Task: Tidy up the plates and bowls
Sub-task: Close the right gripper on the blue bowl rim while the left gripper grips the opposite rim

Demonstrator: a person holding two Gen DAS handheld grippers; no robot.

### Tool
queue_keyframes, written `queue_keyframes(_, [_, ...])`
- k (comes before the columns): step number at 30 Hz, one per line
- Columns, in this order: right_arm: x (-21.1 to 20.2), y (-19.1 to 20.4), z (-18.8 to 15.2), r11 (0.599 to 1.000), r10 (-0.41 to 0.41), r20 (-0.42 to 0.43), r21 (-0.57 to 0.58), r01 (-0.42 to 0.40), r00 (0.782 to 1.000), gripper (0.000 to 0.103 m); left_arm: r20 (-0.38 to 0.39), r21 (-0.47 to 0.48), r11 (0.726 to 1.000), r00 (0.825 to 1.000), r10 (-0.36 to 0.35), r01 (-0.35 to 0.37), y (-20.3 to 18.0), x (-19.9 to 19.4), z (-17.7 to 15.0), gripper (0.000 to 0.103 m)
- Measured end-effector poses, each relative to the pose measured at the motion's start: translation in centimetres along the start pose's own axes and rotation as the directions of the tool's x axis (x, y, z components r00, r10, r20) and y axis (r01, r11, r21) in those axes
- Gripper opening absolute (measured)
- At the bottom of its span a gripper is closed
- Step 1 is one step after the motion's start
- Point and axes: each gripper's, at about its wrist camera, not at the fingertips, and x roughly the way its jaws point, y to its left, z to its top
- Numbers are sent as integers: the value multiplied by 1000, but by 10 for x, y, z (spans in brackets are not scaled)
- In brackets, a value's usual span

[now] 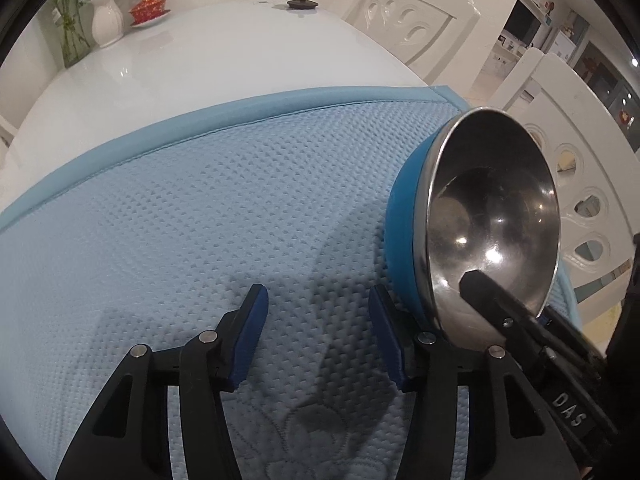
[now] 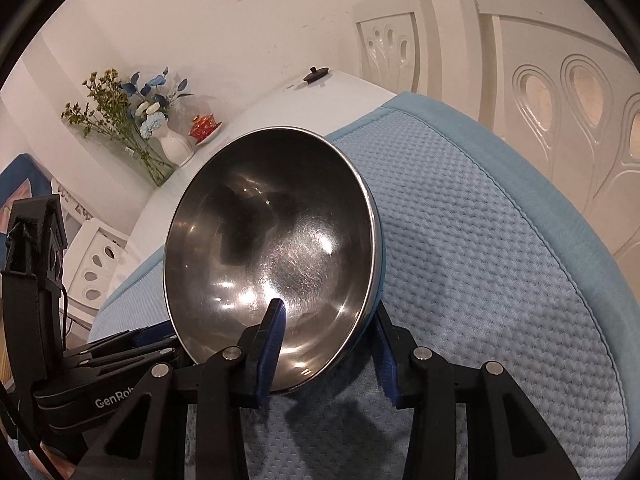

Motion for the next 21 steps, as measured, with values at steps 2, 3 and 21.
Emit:
queue_keyframes(2, [0,-1,0,1000,1,-2,2,-1,1000,41,-7,-26,1000,1000,-16,16,4,-2,1,49])
queue_keyframes(3, [1,-2,0,1000,1,-4,3,-1,1000,41,-8,-39,999,1000,-27,27,6,-3,2,49])
queue_keyframes(21, [4,5,0,998,-39,-11,-44,38,999,41,13,-28,999,1000,-19,20,4,-31,11,59])
